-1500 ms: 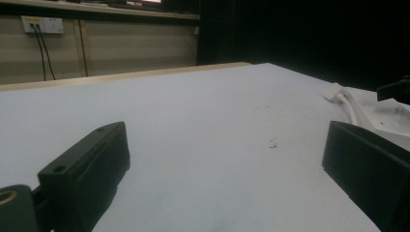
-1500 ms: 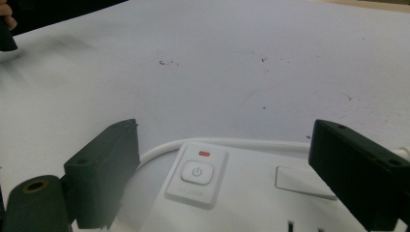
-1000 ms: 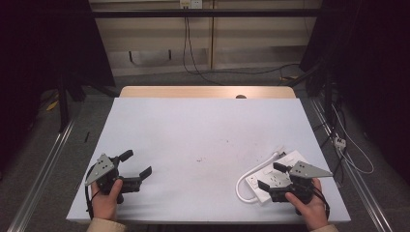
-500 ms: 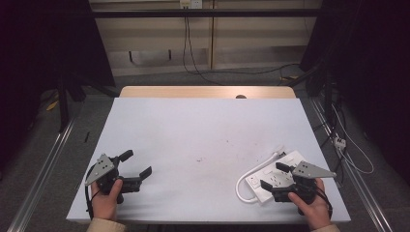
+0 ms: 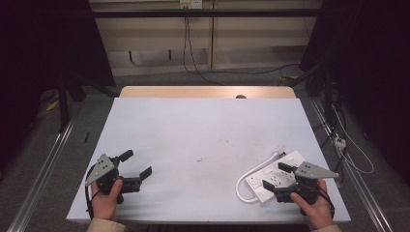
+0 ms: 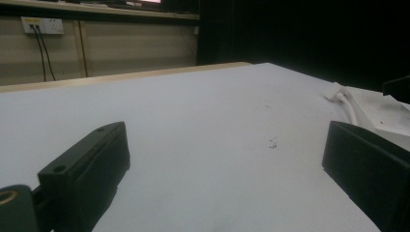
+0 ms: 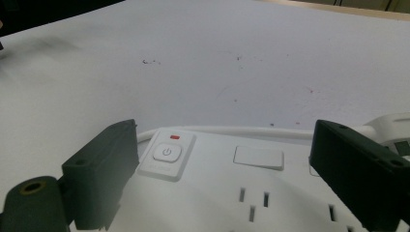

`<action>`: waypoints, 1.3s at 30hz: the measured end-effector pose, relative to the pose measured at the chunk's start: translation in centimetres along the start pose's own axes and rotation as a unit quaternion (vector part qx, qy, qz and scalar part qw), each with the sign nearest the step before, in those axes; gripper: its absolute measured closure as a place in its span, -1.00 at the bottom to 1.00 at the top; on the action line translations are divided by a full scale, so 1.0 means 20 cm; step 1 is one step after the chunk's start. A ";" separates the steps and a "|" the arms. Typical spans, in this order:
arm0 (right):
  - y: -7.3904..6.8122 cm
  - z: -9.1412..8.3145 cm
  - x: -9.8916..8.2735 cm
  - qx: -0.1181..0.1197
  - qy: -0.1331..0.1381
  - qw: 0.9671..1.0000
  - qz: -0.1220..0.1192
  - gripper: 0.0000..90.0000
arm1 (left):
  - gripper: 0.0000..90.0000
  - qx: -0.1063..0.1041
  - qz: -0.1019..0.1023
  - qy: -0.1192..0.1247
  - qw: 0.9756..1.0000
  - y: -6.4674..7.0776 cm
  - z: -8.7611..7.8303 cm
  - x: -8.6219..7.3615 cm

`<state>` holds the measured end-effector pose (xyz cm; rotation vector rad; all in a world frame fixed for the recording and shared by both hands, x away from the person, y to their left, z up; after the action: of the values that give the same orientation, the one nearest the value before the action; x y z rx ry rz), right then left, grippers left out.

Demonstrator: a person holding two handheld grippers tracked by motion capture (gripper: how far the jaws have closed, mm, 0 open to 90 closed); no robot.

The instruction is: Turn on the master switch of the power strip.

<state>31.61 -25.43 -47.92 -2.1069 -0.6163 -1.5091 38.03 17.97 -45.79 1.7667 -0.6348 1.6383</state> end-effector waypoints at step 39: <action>0.11 -0.09 0.00 -0.024 0.011 1.000 0.008 -0.78 | -0.94 -0.003 0.001 -0.002 1.000 0.00 0.00 0.00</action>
<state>31.58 -28.15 -47.73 -2.1228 -0.5587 -1.5520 38.02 17.91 -45.88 1.7662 -0.6430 1.6343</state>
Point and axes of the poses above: each handheld gripper's, and its own axes: z roughly forward along the jaws, x roughly out of its top, y roughly to its right, the point moved 8 cm from there along z, roughly forward along the jaws, and after that the axes turned 9 degrees about y, right-handed, at the moved point
